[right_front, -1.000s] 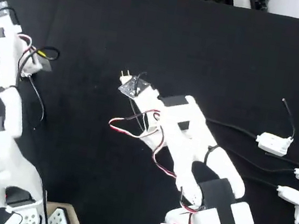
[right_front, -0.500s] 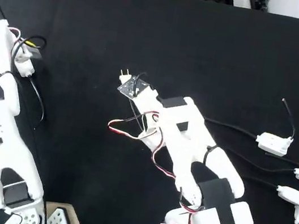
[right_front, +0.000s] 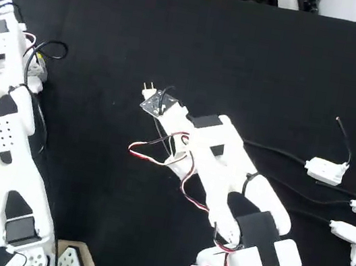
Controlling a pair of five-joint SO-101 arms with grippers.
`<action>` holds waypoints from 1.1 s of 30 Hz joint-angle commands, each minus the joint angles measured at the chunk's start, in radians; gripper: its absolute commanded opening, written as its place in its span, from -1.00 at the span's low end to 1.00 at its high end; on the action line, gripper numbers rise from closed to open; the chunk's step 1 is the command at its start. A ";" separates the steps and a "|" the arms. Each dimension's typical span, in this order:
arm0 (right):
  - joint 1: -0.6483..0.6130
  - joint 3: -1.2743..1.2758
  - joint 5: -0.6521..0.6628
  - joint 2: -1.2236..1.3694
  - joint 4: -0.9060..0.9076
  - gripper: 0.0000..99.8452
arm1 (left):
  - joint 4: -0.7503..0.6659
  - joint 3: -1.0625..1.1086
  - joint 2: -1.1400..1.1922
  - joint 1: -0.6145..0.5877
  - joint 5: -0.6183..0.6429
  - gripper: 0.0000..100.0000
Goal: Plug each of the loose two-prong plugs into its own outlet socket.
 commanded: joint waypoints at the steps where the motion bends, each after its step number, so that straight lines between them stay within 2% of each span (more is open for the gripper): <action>1: -0.009 -0.004 -0.003 -0.041 -0.012 -0.98 | 0.133 -0.116 -0.012 0.027 -0.068 -0.89; 4: -0.008 -0.004 -0.005 -0.041 -0.012 -0.98 | 0.226 -0.157 -0.020 0.071 -0.158 -0.90; 7: -0.008 -0.002 -0.005 -0.041 -0.012 -0.98 | 0.230 -0.147 -0.023 0.107 -0.229 -0.90; 10: -0.011 -0.002 -0.005 -0.041 -0.012 -0.98 | 0.227 -0.085 -0.020 0.128 -0.413 -0.88; 11: -0.011 -0.001 -0.005 -0.041 -0.012 -0.98 | 0.227 -0.058 -0.015 0.134 -0.439 -0.87; 18: -0.006 0.001 -0.005 -0.041 -0.026 -0.98 | 0.229 0.148 -0.135 0.189 -0.499 -0.88; 25: 0.009 0.038 -0.006 -0.042 -0.097 -0.98 | 0.203 0.542 -0.546 0.323 -0.586 -0.88; 33: 0.127 0.007 -0.006 -0.044 -0.100 -0.98 | -0.120 1.219 -0.899 0.438 -0.760 -0.88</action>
